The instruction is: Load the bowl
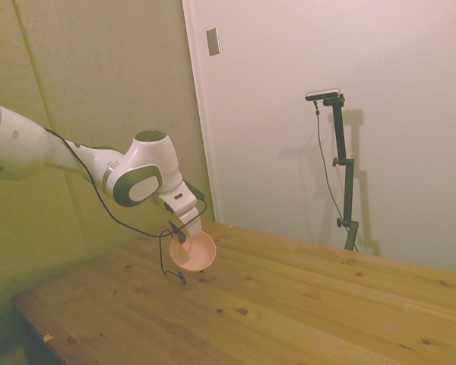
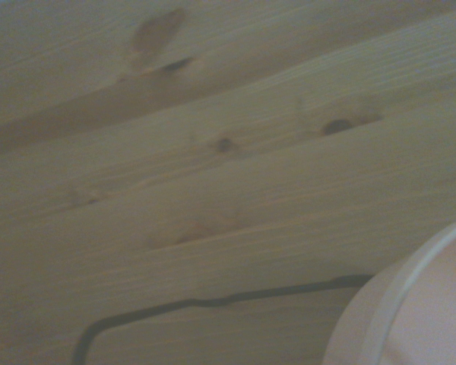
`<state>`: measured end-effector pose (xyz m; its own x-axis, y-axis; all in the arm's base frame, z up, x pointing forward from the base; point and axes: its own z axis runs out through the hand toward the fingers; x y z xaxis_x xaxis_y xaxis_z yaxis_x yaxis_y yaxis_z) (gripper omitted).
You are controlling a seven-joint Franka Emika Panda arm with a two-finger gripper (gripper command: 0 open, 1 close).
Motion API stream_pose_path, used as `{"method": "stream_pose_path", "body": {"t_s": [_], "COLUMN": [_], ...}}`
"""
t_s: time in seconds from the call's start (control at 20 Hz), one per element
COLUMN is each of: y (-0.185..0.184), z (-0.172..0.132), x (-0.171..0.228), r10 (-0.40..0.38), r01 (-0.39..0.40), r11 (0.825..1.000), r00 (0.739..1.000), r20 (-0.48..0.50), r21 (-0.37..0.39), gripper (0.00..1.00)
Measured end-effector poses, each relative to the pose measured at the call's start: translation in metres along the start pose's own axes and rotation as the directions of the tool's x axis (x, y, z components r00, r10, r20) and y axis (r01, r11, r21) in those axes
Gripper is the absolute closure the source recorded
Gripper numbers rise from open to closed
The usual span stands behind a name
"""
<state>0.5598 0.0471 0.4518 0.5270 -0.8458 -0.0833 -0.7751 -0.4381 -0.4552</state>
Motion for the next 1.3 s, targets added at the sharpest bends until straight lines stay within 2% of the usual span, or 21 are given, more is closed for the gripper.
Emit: {"method": "stream_pose_path", "body": {"t_s": [0.15, 0.2, 0.6, 1.05, 1.3], "y": [-0.014, -0.030, -0.027, -0.015, -0.012], "z": [0.008, 0.013, 0.018, 0.037, 0.044], "x": [-0.003, -0.001, -0.004, 0.003, 0.004], "r10": [0.009, 0.002, -0.029, -0.067, -0.086], "r01": [-0.011, -0.007, 0.009, 0.020, 0.031], "r11": [0.998, 0.997, 0.991, 0.983, 0.980], "r00": [0.999, 0.998, 0.988, 0.964, 0.955], "r20": [0.046, 0.061, 0.149, 0.256, 0.284], "r21": [0.056, 0.083, 0.131, 0.184, 0.195], "gripper": [1.00, 1.00, 1.00, 1.00, 1.00]}}
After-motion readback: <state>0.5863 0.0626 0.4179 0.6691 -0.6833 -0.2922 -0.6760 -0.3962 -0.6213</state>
